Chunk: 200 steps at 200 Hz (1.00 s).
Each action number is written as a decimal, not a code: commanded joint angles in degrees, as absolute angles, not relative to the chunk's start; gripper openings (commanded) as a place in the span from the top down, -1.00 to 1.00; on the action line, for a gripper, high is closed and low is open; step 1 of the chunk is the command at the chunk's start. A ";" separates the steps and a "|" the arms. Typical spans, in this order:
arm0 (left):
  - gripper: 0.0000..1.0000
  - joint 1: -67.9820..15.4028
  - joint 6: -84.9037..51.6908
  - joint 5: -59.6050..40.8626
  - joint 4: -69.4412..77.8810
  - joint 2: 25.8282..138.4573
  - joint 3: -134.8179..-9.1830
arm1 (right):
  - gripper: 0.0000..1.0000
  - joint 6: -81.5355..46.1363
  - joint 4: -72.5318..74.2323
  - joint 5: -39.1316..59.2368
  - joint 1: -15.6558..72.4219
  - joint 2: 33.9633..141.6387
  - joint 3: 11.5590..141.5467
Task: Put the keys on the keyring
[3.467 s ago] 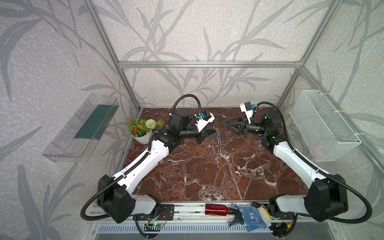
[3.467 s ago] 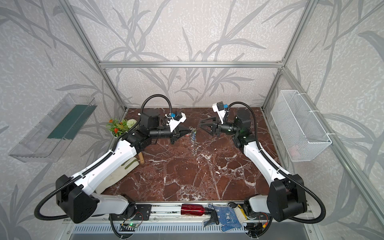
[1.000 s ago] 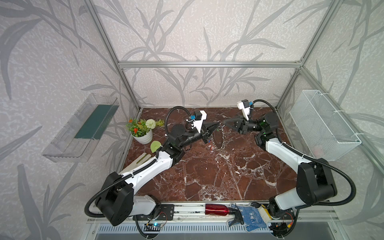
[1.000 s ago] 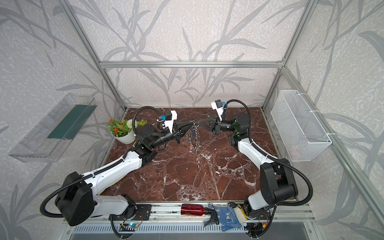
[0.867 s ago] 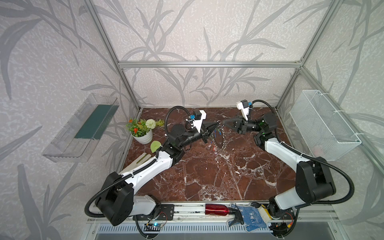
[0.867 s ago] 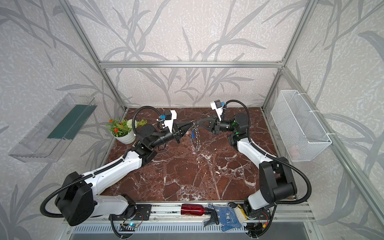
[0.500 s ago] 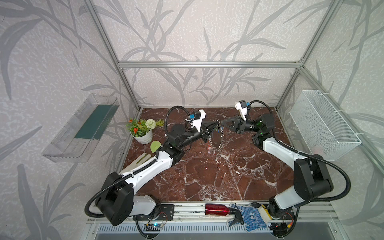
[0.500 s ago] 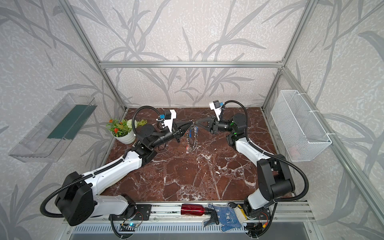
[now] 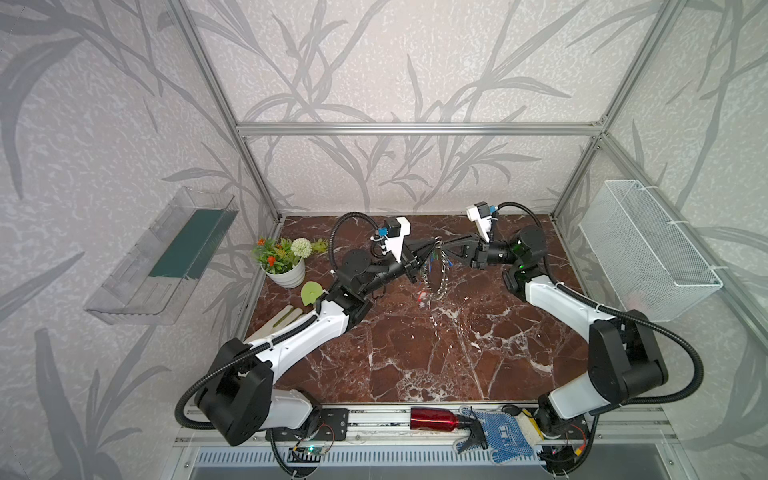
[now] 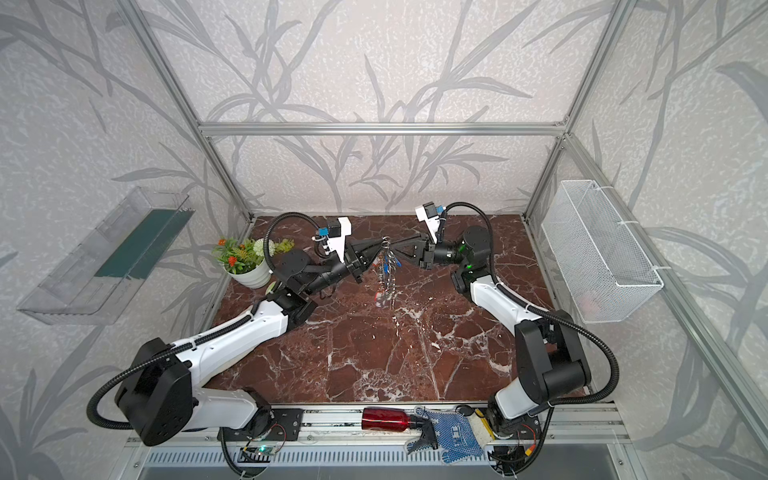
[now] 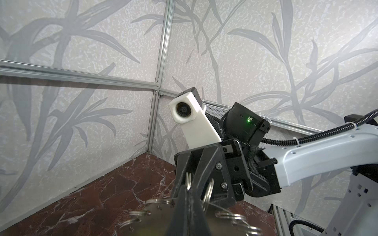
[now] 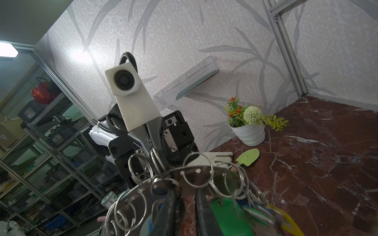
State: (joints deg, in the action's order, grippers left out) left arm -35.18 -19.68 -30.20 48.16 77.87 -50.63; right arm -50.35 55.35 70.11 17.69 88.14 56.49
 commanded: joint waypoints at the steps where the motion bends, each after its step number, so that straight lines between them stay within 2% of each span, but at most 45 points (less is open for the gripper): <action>1: 1.00 -34.81 -21.48 -29.51 56.58 77.03 -51.31 | 0.61 -48.08 52.26 69.88 16.23 85.69 56.23; 43: 1.00 -33.67 -23.22 -31.42 57.02 76.73 -50.96 | 0.54 -45.35 47.02 65.84 12.06 82.70 55.32; 79: 1.00 -32.60 -26.10 -35.78 58.02 77.41 -51.09 | 0.33 -40.22 39.78 63.51 12.05 79.53 57.66; 123: 1.00 -31.83 -28.72 -40.23 59.05 78.69 -51.73 | 0.11 -38.03 39.03 65.14 15.09 78.72 60.88; 170: 1.00 -31.64 -31.31 -42.43 61.12 80.10 -52.33 | 0.05 -37.38 40.03 67.31 18.60 80.15 62.72; 200: 1.00 -31.57 -31.96 -42.97 61.52 80.41 -52.43 | 0.08 -37.06 39.55 67.50 18.90 81.11 63.05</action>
State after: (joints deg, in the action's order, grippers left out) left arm -31.81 -30.15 -41.36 55.31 80.90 -50.50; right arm -37.93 39.40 66.30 18.74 80.34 61.14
